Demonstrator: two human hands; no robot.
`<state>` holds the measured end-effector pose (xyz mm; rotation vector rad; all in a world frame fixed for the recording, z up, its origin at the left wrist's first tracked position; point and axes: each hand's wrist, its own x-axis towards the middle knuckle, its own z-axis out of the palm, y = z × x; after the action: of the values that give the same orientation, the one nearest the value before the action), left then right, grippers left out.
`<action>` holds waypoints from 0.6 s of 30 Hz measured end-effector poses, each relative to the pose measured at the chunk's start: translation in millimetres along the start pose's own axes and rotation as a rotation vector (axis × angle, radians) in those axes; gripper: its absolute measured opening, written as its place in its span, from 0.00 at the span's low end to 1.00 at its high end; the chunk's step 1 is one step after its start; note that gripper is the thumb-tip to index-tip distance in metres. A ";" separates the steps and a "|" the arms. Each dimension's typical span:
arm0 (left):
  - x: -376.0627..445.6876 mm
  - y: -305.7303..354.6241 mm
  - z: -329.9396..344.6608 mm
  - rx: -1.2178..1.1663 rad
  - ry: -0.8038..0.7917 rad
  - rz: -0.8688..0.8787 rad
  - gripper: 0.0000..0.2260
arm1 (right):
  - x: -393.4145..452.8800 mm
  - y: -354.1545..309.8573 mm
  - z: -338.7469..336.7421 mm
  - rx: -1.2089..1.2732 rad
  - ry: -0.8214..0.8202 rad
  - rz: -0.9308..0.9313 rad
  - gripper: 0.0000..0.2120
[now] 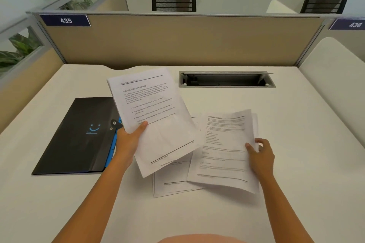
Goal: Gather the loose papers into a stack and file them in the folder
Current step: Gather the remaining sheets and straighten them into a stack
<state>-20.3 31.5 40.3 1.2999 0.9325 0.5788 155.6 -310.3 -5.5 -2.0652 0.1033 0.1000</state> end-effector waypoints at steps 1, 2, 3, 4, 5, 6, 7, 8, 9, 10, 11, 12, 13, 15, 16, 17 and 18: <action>1.3 -2.2 -1.7 0.010 0.000 -0.009 0.19 | 2.7 0.6 -3.3 0.047 0.004 0.006 0.12; 2.4 -4.6 -3.7 0.020 -0.003 -0.017 0.19 | 5.4 0.9 -6.7 0.087 0.003 0.014 0.14; 3.4 -7.1 -5.6 0.028 -0.008 -0.025 0.19 | 8.2 1.3 -9.8 0.119 0.000 0.019 0.16; 4.3 -9.6 -7.4 0.034 -0.014 -0.030 0.20 | 10.8 1.2 -12.9 0.142 -0.004 0.022 0.19; 4.7 -11.9 -9.1 0.037 -0.020 -0.033 0.20 | 12.8 0.6 -15.8 0.159 -0.007 0.027 0.22; 5.2 -13.8 -10.4 0.037 -0.023 -0.034 0.20 | 14.2 -0.5 -17.9 0.176 -0.011 0.033 0.24; 5.4 -15.5 -11.5 0.034 -0.026 -0.036 0.19 | 15.4 -1.4 -19.4 0.196 -0.013 0.040 0.25; 5.6 -17.0 -12.2 0.032 -0.031 -0.038 0.19 | 16.9 -2.1 -20.3 0.218 -0.013 0.046 0.25; 5.9 -18.8 -12.7 0.035 -0.038 -0.041 0.18 | 18.2 -2.5 -20.7 0.239 -0.011 0.047 0.24; 5.9 -20.7 -13.4 0.044 -0.047 -0.044 0.17 | 19.0 -3.2 -21.0 0.259 -0.010 0.047 0.23; 5.9 -22.7 -14.1 0.053 -0.056 -0.050 0.16 | 19.3 -3.5 -21.1 0.279 -0.012 0.046 0.20; 5.9 -24.6 -14.9 0.057 -0.068 -0.059 0.15 | 19.4 -3.8 -20.8 0.300 -0.020 0.045 0.16; 5.8 -26.1 -15.4 0.060 -0.082 -0.071 0.14 | 19.1 -3.6 -20.3 0.319 -0.028 0.042 0.13; 4.9 -27.9 -16.1 0.078 -0.116 -0.090 0.11 | 18.6 -3.4 -17.8 0.351 -0.041 0.043 0.11; 3.6 -28.0 -15.6 0.090 -0.137 -0.096 0.10 | 18.3 -3.5 -16.1 0.364 -0.044 0.047 0.11; 1.8 -27.7 -14.8 0.102 -0.163 -0.101 0.09 | 18.4 -3.8 -14.1 0.375 -0.044 0.051 0.12; -0.3 -27.2 -13.3 0.114 -0.191 -0.105 0.09 | 18.4 -4.3 -12.6 0.388 -0.039 0.050 0.12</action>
<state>-35.3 32.8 14.1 1.3730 0.8792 0.3170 174.7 -319.9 2.1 -1.6735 0.1385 0.1390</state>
